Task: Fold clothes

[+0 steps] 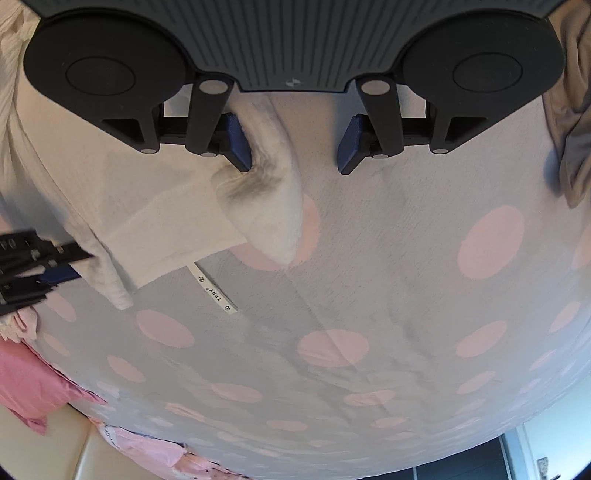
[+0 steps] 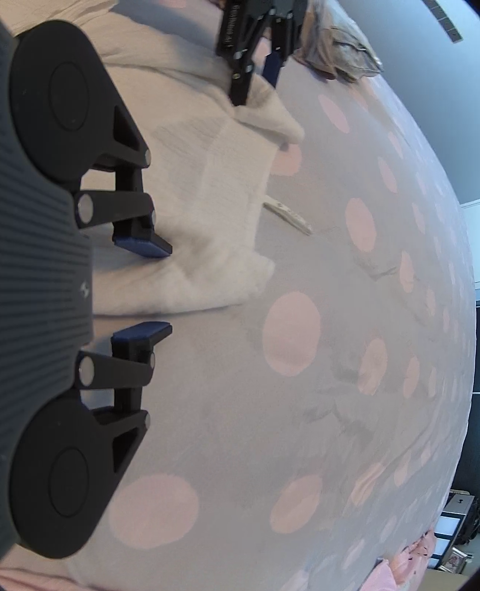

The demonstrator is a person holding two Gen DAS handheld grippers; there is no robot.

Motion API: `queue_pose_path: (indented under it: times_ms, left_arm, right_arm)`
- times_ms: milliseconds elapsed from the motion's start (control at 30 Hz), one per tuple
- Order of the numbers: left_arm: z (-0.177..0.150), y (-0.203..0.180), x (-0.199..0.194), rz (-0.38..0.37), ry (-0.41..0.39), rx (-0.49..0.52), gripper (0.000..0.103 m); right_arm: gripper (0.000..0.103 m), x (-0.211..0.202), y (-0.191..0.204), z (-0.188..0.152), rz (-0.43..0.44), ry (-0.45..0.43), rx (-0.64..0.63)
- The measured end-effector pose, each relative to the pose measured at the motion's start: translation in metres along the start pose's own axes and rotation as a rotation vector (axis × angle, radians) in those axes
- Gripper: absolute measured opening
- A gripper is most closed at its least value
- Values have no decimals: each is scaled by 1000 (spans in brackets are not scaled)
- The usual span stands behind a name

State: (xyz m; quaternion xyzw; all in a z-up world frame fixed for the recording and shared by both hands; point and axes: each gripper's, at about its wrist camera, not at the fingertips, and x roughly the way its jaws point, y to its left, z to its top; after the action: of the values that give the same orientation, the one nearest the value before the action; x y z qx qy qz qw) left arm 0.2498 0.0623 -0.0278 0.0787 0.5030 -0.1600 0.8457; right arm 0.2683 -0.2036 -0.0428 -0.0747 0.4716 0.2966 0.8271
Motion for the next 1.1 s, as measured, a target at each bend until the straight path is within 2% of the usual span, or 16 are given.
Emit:
queue_pose_path:
  times_ms: [67,200,233,300,433,533,567,700,733,767,800,833,900,1000,1100]
  left_arm:
    - [2,5,1,-25,5,-7,48]
    - [2,12,-10,-67,19,-24,47]
    - [3,13,-16,-72,15,-23,47]
    - [4,13,-26,-91,-12,-15,48]
    - [12,13,-34,-129,-28,-21,55]
    - [17,11,-21,-100,-3,-26,55]
    - [18,10,-16,-96,9,-33,55]
    - [17,12,-1,-91,31,-66,47]
    - [17,12,0,-96,30,-71,40]
    - [16,12,0,-98,28,-76,35]
    - [16,11,0,-97,24,-80,24]
    - [15,9,-2,-97,21,-80,15]
    - [15,6,-6,-80,12,-71,9]
    - [14,2,-19,-61,-14,-55,6]
    - [14,-1,-43,-71,-59,-59,5]
  right_arm:
    - [20,5,0,5,-3,7,10]
    - [20,10,-2,13,-3,22,29]
    - [21,8,-5,13,3,22,38]
    - [31,1,-11,13,13,27,66]
    - [42,-13,-15,14,51,16,76]
    - [43,-17,-10,17,75,6,63]
    - [43,-14,-7,17,59,11,50]
    - [41,0,-4,17,21,57,36]
    - [31,3,-5,16,25,64,42]
    - [26,5,-6,15,30,71,49]
    - [24,5,-6,14,24,69,50]
    - [13,5,-6,13,16,65,52]
    - [8,2,-6,13,3,56,60]
    - [7,-9,-4,14,-34,41,47]
    - [7,-33,-3,16,-29,8,35]
